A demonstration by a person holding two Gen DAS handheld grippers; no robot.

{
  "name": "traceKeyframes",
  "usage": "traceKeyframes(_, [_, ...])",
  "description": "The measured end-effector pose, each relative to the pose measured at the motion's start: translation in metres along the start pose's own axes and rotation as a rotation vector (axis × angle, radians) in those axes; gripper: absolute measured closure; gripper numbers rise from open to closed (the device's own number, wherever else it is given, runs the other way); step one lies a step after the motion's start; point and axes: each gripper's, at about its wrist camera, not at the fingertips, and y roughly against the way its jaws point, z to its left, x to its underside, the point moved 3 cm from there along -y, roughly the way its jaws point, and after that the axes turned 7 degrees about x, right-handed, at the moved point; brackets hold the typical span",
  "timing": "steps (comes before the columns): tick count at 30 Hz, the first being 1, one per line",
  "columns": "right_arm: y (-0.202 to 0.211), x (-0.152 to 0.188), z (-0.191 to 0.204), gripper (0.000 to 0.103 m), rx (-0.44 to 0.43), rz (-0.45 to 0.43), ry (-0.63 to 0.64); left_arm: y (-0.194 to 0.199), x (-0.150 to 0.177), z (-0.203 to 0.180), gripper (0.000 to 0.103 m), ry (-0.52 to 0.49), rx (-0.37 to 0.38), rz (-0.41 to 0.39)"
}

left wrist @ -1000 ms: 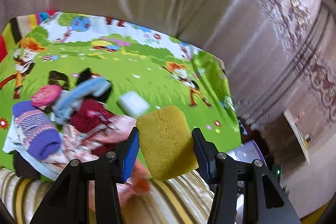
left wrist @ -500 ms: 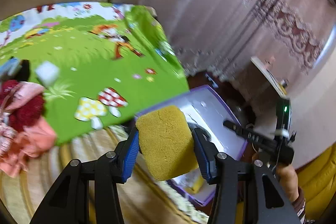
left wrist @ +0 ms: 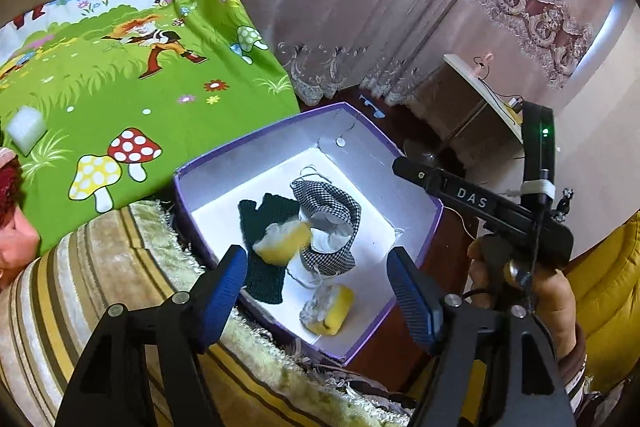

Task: Organize soft objects
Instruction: 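Move the yellow sponge over the box and open the left gripper, then move both grippers back over the pile of soft items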

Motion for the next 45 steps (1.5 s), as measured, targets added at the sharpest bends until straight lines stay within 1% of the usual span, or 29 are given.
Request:
traceKeyframes(2, [0.002, 0.0, 0.003, 0.02, -0.007, -0.004, 0.008, 0.004, 0.0, 0.004, 0.03, 0.007, -0.006, -0.012])
traceKeyframes(6, [0.01, -0.001, 0.015, 0.019, -0.015, -0.033, 0.04, 0.018, -0.001, 0.017, 0.03, 0.039, -0.042, -0.053])
traceKeyframes(9, [0.016, 0.0, 0.026, 0.018, -0.035, -0.05, 0.058, 0.033, -0.002, 0.03, 0.03, 0.067, -0.081, -0.12])
traceKeyframes(12, [0.021, 0.001, 0.041, 0.017, -0.052, -0.065, 0.085, 0.052, -0.001, 0.042, 0.03, 0.054, -0.14, -0.197])
traceKeyframes(15, [0.027, 0.002, 0.054, 0.017, -0.053, -0.089, 0.118, 0.07, 0.002, 0.054, 0.03, 0.046, -0.186, -0.238])
traceKeyframes(17, [0.033, 0.004, 0.065, 0.016, -0.057, -0.123, 0.15, 0.084, 0.006, 0.064, 0.03, 0.059, -0.2, -0.257])
traceKeyframes(20, [0.041, 0.008, 0.08, 0.013, -0.041, -0.187, 0.196, 0.103, 0.015, 0.085, 0.03, 0.111, -0.227, -0.27])
traceKeyframes(23, [0.045, 0.011, 0.094, 0.011, -0.042, -0.218, 0.244, 0.125, 0.029, 0.111, 0.03, 0.184, -0.238, -0.282])
traceKeyframes(26, [0.042, 0.014, 0.106, 0.011, -0.08, -0.194, 0.269, 0.151, 0.042, 0.138, 0.03, 0.257, -0.28, -0.318])
traceKeyframes(30, [0.033, 0.019, 0.124, 0.011, -0.152, -0.125, 0.306, 0.189, 0.06, 0.18, 0.03, 0.36, -0.346, -0.376])
traceKeyframes(32, [0.029, 0.021, 0.133, 0.011, -0.168, -0.096, 0.309, 0.203, 0.066, 0.198, 0.03, 0.406, -0.375, -0.397])
traceKeyframes(36, [0.027, 0.024, 0.156, 0.011, -0.187, -0.085, 0.337, 0.228, 0.077, 0.234, 0.03, 0.496, -0.421, -0.428])
traceKeyframes(40, [0.027, 0.023, 0.192, 0.011, -0.224, -0.084, 0.392, 0.24, 0.073, 0.258, 0.03, 0.531, -0.455, -0.43])
traceKeyframes(45, [0.028, 0.021, 0.239, 0.011, -0.275, -0.083, 0.453, 0.246, 0.058, 0.285, 0.03, 0.52, -0.493, -0.41])
